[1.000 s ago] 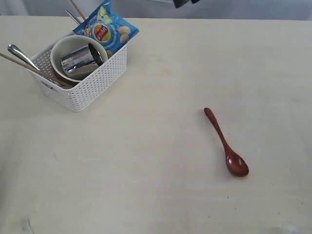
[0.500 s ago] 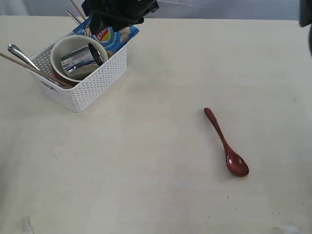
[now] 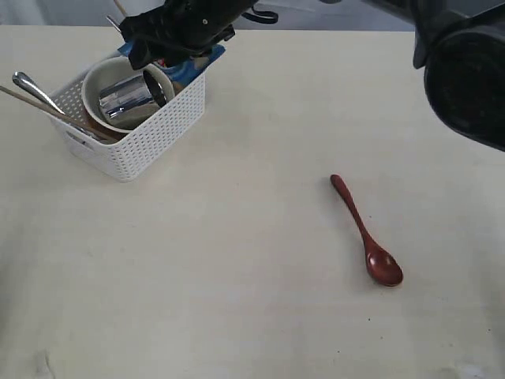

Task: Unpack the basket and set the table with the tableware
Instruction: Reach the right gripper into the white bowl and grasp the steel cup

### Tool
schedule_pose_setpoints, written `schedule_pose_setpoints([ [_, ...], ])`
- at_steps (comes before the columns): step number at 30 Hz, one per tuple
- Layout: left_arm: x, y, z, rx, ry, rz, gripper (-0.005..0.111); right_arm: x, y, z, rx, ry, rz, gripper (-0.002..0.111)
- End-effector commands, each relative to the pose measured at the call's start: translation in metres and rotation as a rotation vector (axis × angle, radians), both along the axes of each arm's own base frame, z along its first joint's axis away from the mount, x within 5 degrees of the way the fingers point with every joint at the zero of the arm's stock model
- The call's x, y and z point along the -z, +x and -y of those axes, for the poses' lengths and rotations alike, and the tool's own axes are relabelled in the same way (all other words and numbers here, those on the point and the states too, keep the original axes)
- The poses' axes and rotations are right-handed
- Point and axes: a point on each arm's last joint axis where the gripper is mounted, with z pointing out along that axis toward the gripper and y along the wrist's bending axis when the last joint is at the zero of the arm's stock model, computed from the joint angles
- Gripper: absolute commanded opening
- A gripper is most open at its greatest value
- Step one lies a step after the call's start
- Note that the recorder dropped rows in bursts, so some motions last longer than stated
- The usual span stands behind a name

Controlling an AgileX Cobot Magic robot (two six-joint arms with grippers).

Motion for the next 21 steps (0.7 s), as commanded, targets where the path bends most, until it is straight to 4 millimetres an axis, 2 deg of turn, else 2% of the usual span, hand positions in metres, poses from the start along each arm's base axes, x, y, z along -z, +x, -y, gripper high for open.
schedule_pose_setpoints([
  [1,0.000,0.000,0.000,0.006,-0.002,0.005,0.000,0.000,-0.005,-0.009,-0.025,0.025,-0.008,0.055],
  [8,0.000,0.000,0.000,0.006,-0.002,0.005,0.000,0.013,-0.008,-0.015,-0.035,0.011,-0.032,0.055],
  [14,0.000,0.000,0.000,0.006,-0.002,0.005,0.000,0.012,-0.013,-0.017,-0.045,0.036,-0.095,0.043],
  [21,0.000,0.000,0.000,0.006,-0.002,0.005,0.000,0.014,-0.024,-0.027,-0.082,0.028,-0.109,0.043],
])
